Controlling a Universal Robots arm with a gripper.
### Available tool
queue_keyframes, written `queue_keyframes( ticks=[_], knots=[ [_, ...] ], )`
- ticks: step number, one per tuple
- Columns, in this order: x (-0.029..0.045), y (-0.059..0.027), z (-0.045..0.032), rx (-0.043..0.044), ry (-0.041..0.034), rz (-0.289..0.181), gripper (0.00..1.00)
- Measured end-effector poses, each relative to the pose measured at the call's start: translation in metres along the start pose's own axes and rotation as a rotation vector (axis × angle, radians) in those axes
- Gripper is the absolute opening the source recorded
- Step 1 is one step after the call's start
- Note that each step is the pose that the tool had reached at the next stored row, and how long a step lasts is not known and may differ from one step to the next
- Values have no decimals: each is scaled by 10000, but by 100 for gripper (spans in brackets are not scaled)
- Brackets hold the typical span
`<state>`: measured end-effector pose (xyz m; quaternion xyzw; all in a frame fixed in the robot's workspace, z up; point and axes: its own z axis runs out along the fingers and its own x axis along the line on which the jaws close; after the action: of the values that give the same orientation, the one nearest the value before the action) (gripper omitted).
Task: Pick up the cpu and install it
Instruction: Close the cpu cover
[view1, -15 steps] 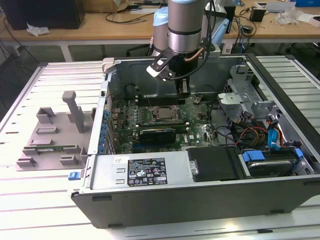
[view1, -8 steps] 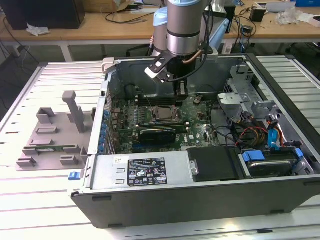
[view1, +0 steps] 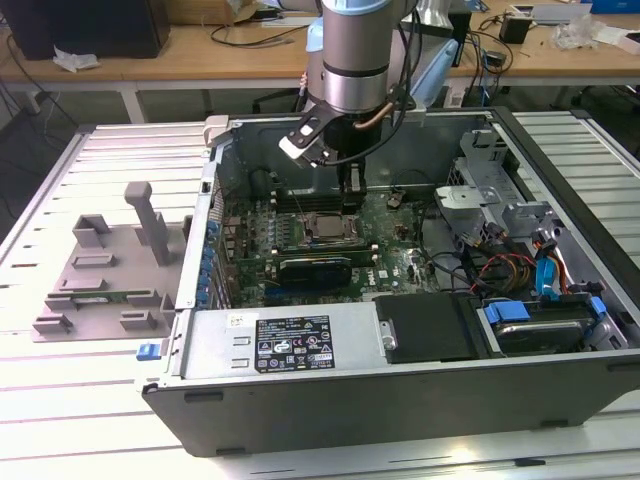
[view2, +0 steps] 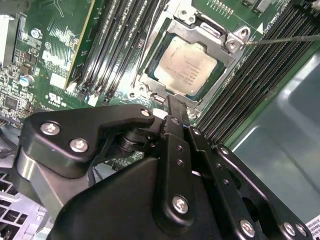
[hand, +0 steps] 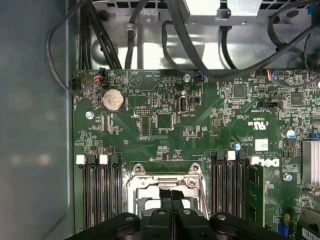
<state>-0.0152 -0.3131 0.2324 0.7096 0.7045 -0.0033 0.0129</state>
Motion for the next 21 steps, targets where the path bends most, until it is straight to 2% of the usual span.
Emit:
queue_keyframes(
  ticks=[1,2,4,8,14,19,21],
  knots=[
    [0,0,0,-2,0,-95,11],
    [0,0,2,-13,8,-534,11],
    [0,0,2,-20,12,-854,11],
    [0,0,5,-50,30,-2168,11],
    [0,-1,8,-77,46,-3377,11],
    [0,-1,11,-106,63,-4647,11],
    [0,-1,13,-128,76,-5583,11]
  ],
)
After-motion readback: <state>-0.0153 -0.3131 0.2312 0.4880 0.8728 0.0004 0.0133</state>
